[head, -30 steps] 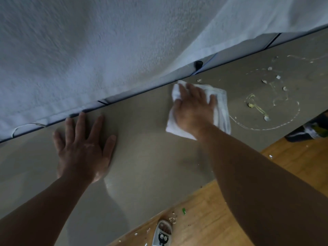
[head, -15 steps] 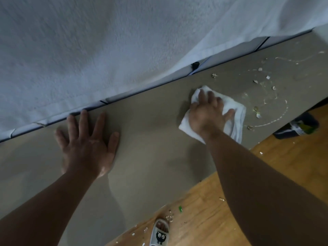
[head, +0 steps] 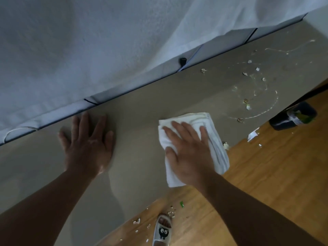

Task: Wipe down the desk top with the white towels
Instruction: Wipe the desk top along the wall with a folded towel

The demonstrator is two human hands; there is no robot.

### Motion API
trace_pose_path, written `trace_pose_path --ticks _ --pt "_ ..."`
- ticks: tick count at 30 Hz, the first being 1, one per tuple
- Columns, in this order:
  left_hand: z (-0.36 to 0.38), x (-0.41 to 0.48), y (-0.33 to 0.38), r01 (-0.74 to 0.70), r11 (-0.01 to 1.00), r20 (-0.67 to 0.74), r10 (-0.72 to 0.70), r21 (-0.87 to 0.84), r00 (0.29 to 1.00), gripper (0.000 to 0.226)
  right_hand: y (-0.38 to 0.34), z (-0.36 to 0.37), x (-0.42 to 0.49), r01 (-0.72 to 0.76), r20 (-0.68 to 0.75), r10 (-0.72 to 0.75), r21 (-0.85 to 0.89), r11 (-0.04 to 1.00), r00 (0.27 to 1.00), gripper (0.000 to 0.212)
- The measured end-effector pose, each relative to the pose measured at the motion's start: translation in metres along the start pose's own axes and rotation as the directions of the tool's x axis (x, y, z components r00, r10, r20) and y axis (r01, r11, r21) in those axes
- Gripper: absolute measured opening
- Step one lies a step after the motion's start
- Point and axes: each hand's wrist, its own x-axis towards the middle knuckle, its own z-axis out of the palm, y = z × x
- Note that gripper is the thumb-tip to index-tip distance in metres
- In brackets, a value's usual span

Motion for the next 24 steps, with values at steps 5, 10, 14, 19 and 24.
trace_pose_path --ticks 5,10,14,19,24 --pt "0.008 -0.007 0.028 -0.157 0.985 0.012 0.157 0.066 0.988 0.072 0.086 -0.011 0.027 -0.116 -0.122 0.111 -0.032 0.993 0.986 0.055" --pt "0.015 -0.012 0.053 -0.182 0.979 -0.01 0.183 0.09 0.983 0.073 0.13 -0.02 0.049 -0.239 -0.152 0.239 0.019 0.971 0.959 0.058" --pt "0.014 -0.013 0.053 -0.173 0.98 -0.021 0.175 0.095 0.984 0.076 0.126 -0.021 0.055 -0.34 -0.155 0.347 0.069 0.938 0.925 0.059" --pt "0.013 -0.012 0.058 -0.164 0.982 0.004 0.164 0.095 0.986 0.079 0.1 -0.014 0.05 -0.488 -0.147 0.483 0.003 0.873 0.863 0.062" --pt "0.011 -0.008 0.061 -0.177 0.98 0.004 0.177 0.095 0.984 0.079 0.018 0.004 0.009 -0.397 -0.174 0.391 0.001 0.918 0.904 0.064"
